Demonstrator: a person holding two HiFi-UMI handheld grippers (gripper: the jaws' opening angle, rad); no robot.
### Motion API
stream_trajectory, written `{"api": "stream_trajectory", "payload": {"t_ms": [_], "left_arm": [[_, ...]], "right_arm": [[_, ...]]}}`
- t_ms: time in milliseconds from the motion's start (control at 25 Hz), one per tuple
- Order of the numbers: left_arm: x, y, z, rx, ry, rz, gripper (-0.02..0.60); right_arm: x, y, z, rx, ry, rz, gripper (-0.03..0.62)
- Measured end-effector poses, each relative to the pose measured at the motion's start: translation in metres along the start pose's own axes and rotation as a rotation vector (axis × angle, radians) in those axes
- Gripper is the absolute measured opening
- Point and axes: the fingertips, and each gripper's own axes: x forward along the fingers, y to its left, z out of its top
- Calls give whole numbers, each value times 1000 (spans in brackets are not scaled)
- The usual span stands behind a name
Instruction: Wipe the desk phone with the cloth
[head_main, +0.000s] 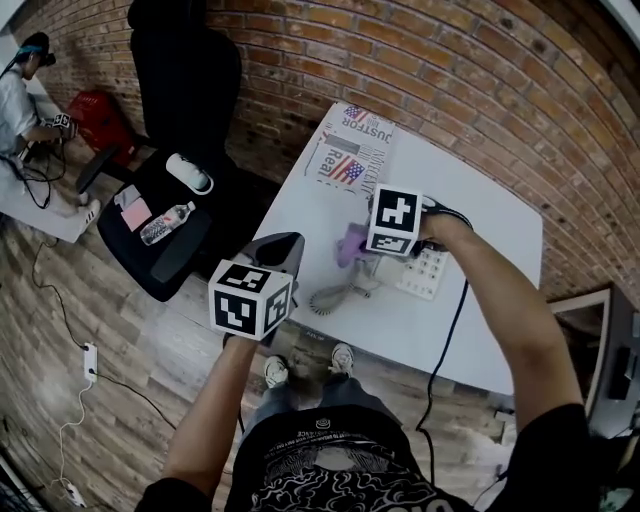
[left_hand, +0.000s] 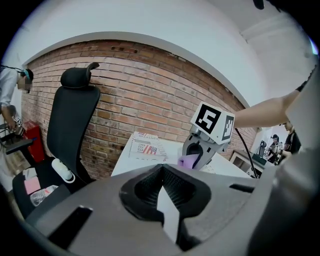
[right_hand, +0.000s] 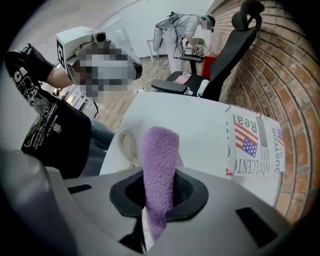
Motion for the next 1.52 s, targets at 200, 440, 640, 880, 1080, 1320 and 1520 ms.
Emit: {"api": "stream_trajectory", "payload": {"t_ms": [200, 440, 640, 880, 1080, 1320, 1520], "left_arm": [[-6, 0, 0, 21, 7, -40, 6], [-13, -3, -3, 59, 18, -106, 6], [-14, -9, -9, 82, 33, -156, 6], [-15, -21, -10, 113, 43, -215, 6], [-12, -38, 0, 141, 43, -256, 6], [-3, -68, 17, 185, 38, -307, 6], [7, -101, 36, 225, 15, -339, 6]], "right_arm": [[7, 14, 4, 51, -23, -5, 44], [12, 34, 8, 153, -76, -30, 44], [18, 48, 9, 243, -146, -52, 44], [13, 59, 14, 343, -262, -158, 44], [-27, 58, 12, 481, -446, -301, 44], [-87, 63, -18, 670, -641, -457, 44], [-134, 78, -64, 778, -746, -597, 44]]}}
